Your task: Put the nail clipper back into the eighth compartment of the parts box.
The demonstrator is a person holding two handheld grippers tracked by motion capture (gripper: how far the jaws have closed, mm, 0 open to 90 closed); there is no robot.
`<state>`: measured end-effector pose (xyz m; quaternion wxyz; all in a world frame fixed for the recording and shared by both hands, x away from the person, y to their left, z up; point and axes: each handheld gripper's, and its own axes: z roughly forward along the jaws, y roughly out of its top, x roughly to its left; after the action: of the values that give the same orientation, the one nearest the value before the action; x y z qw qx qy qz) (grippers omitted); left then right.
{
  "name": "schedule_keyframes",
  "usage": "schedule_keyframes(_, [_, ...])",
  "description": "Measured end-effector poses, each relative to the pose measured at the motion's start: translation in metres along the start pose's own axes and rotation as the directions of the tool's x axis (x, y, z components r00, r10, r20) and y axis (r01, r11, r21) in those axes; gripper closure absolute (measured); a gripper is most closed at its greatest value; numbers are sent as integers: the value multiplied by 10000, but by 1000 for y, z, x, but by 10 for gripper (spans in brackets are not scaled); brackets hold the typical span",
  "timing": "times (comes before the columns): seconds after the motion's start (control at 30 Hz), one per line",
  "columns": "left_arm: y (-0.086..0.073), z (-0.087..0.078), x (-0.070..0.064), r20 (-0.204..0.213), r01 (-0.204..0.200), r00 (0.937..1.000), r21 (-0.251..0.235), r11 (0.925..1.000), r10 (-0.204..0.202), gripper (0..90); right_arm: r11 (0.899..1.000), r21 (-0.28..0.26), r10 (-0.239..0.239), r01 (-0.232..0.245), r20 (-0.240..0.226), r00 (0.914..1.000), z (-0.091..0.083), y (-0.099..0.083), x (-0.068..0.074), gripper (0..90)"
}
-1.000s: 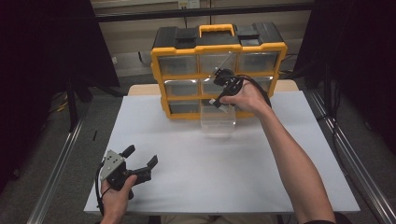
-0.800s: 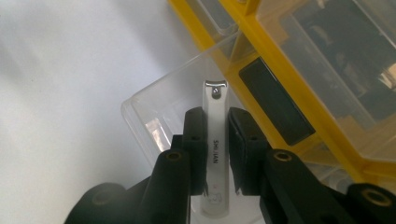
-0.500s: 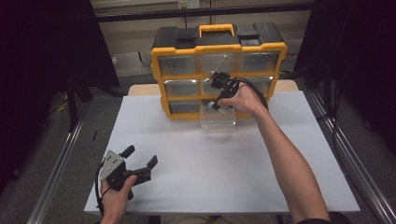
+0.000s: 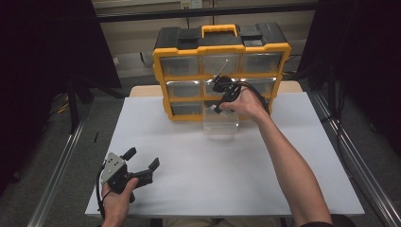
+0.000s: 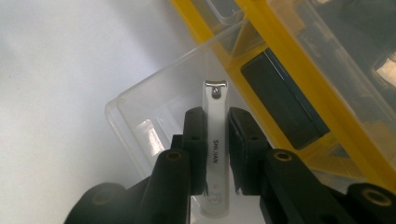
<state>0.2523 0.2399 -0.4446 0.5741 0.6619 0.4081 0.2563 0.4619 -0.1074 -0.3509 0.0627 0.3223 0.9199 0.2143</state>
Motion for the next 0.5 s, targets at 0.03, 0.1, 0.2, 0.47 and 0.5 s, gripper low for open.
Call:
schedule_keyframes(0.03, [0, 0, 0, 20, -31, 10000, 21, 10000, 30, 47, 9996, 156, 219, -220, 38, 9998, 0, 0, 1, 777])
schedule_keyframes(0.1, [0, -1, 0, 24, -74, 10000, 52, 10000, 74, 47, 9997, 115, 193, -193, -19, 9998, 2, -2, -1, 777])
schedule_keyframes(0.2, [0, 0, 1, 33, -97, 9999, 89, 9999, 96, 48, 9997, 81, 251, -250, -34, 9997, 5, -5, -4, 777])
schedule_keyframes(0.47, [0, 0, 1, 6, -102, 9999, 109, 9999, 102, 48, 9990, 174, 403, -401, -124, 9991, 13, -10, -8, 777])
schedule_keyframes(0.5, [0, 0, 1, 4, -96, 10000, 113, 9999, 96, 48, 9990, 180, 412, -410, -97, 9991, 13, -11, -8, 776])
